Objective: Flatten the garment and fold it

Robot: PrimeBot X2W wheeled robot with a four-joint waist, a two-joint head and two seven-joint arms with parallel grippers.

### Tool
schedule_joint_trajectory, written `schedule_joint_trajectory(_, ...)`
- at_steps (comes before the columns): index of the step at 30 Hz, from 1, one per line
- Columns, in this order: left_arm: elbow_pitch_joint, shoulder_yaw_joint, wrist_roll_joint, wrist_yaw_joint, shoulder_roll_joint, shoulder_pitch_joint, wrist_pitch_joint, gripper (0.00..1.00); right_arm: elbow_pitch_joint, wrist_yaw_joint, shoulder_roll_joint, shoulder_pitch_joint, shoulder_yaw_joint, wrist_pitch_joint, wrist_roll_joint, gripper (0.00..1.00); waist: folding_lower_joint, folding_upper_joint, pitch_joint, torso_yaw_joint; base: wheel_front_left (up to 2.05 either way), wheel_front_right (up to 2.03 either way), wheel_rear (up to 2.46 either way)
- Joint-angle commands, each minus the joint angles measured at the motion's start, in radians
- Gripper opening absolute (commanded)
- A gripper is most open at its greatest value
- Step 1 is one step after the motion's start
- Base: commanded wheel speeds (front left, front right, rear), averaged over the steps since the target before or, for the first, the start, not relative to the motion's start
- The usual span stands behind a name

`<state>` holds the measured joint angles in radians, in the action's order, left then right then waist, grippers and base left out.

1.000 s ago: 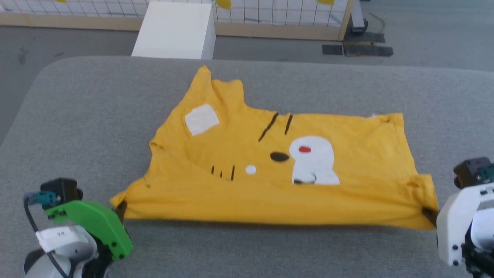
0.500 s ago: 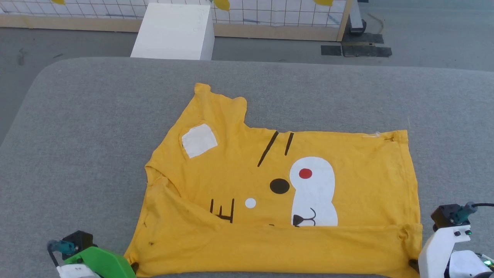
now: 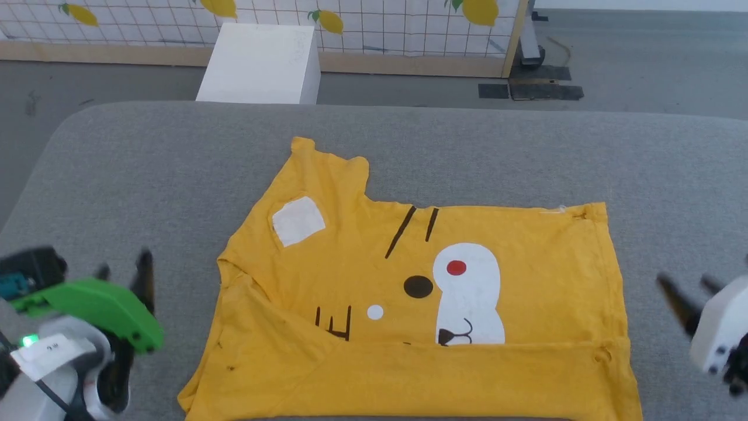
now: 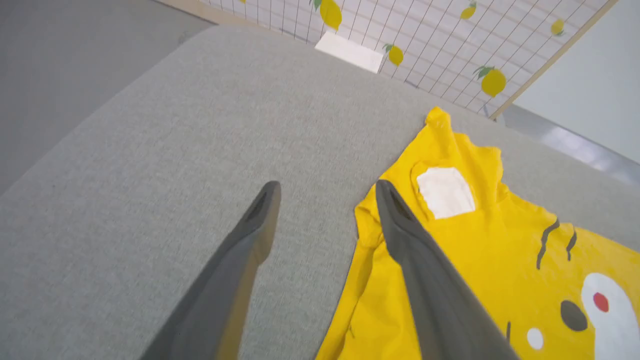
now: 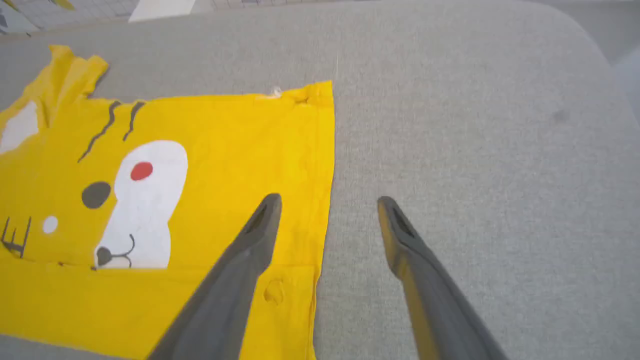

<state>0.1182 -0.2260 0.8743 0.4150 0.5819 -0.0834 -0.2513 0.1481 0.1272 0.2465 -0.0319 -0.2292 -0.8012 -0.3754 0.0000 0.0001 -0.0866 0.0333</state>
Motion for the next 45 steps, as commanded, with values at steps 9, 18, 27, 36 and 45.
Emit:
schedule_joint_trajectory(9, -0.076, -0.046, -0.15, -0.102, -0.087, -0.203, 0.299, 1.0, -0.009, 0.003, -0.009, -0.158, -0.024, 0.256, 0.068, 1.0, 0.0, -0.0001, -0.068, 0.003, 0.0, 0.0, 0.0)
schedule_joint_trajectory(18, -0.34, -0.142, -0.188, -0.243, -0.199, -0.51, 0.372, 1.0, -0.04, 0.003, 0.038, -0.247, 0.0, 0.296, 0.062, 1.0, 0.0, -0.0001, -0.233, 0.031, 0.0, 0.0, 0.0)
schedule_joint_trajectory(27, -0.674, -0.254, -0.194, -0.385, -0.26, -0.911, 0.141, 1.0, 0.008, 0.003, 0.075, -0.324, 0.041, 0.241, 0.045, 1.0, 0.0, -0.0001, -0.374, 0.015, 0.0, 0.0, 0.0)
schedule_joint_trajectory(36, -0.917, -0.369, -0.196, -0.442, -0.277, -1.161, -0.31, 1.0, 0.059, 0.003, 0.081, -0.332, 0.058, 0.211, 0.035, 1.0, 0.0, -0.0001, -0.456, -0.02, 0.0, 0.0, 0.0)
schedule_joint_trajectory(45, -1.0, -0.416, -0.185, -0.456, -0.288, -1.159, -0.469, 1.0, 0.096, 0.003, 0.077, -0.318, 0.034, 0.198, 0.034, 1.0, 0.0, -0.0001, -0.51, -0.035, 0.0, 0.0, 0.0)
